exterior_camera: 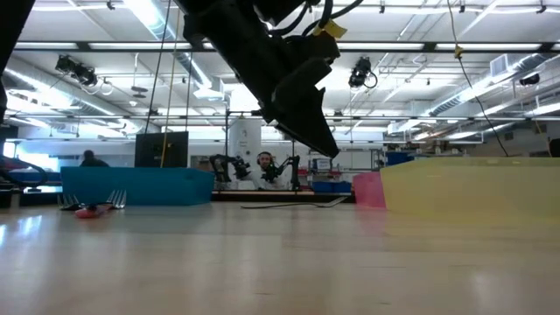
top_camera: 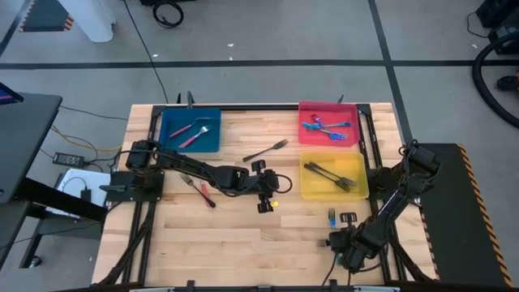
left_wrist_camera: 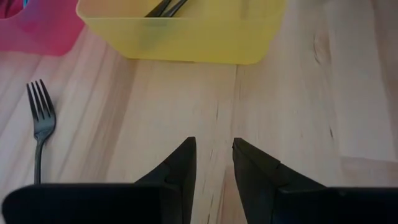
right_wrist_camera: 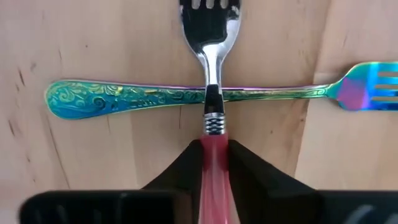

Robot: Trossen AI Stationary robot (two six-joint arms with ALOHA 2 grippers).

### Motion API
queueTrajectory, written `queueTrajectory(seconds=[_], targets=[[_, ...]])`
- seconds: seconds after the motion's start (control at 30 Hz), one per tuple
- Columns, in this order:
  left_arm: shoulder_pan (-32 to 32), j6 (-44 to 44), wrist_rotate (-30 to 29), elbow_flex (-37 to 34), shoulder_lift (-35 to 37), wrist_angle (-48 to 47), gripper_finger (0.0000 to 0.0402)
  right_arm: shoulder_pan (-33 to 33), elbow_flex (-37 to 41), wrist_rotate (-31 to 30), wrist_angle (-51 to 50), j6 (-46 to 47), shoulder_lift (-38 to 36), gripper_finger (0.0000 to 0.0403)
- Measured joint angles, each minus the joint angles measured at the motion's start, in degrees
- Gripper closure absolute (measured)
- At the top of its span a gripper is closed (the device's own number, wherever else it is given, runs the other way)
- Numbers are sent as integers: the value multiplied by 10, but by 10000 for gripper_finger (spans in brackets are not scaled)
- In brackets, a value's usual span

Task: Sort silverware by color (type)
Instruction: Put the red fork into the blue bin

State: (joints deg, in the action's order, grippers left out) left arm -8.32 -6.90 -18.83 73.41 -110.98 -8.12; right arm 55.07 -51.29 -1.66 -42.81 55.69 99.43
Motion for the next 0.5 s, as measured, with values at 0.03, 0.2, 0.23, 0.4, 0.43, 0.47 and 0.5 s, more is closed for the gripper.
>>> queueTrajectory(seconds=[0.03, 0.2, 0.23, 0.4, 0.43, 0.47, 0.5], targets=[[0, 0, 0, 0, 0, 1, 296, 0, 1, 0, 0, 6, -4, 338], [1, 1, 0, 0, 0, 2, 296, 0, 4, -3, -7, 35, -29, 352], [1, 1, 0, 0, 0, 3, 296, 0, 5, -4, -14, 41, -35, 352], [6, 1, 0, 0, 0, 15, 296, 0, 4, -35, -18, 57, -78, 352], [9, 1, 0, 0, 0, 18, 296, 0, 4, -48, -20, 58, -90, 352], [12, 2, 0, 0, 0, 22, 296, 0, 4, -64, -21, 59, -102, 352], [15, 2, 0, 0, 0, 27, 296, 0, 4, -84, -25, 61, -114, 352]])
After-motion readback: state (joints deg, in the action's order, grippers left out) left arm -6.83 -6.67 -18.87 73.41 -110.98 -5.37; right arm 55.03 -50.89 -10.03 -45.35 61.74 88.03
